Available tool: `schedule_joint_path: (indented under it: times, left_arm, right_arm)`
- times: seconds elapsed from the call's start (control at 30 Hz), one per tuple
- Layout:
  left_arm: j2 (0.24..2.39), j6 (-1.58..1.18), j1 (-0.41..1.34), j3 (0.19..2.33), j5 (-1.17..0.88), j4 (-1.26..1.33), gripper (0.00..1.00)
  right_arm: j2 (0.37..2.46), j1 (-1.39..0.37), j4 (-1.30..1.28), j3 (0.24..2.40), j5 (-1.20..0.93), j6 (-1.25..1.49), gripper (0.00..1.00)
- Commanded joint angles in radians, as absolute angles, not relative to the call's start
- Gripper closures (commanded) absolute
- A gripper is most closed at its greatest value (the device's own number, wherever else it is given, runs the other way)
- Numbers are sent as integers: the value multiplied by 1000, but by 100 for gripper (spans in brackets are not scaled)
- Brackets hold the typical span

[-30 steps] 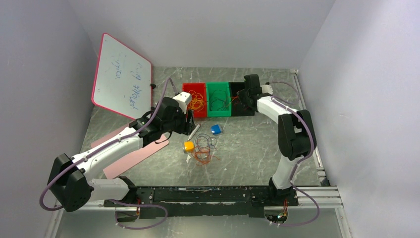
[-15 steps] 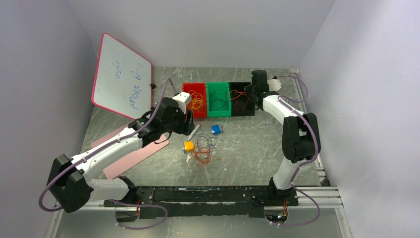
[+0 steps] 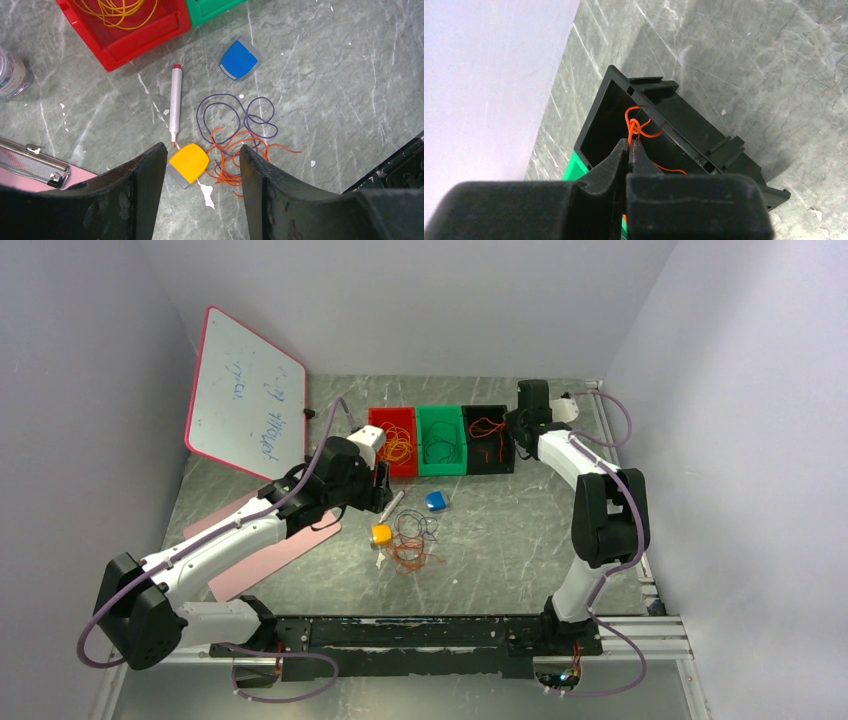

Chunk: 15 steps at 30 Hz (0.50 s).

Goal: Untangle the cables

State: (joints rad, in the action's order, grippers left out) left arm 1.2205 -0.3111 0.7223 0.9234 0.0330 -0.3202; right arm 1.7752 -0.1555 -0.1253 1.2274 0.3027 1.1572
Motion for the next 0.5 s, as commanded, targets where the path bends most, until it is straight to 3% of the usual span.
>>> schedule_joint_path:
  times: [0.0, 0.2, 0.47]
  left_arm:
    - [1197, -311, 715, 933, 50, -328, 40]
    - [1193, -314, 716, 931, 53, -328, 40]
    - [1199, -320, 715, 931, 43, -325, 40]
  right_arm:
    - [1772, -149, -125, 1256, 325, 1139, 100]
    - [1769, -147, -123, 1263, 355, 1109, 100]
    - [1829, -149, -114, 1322, 231, 996, 100]
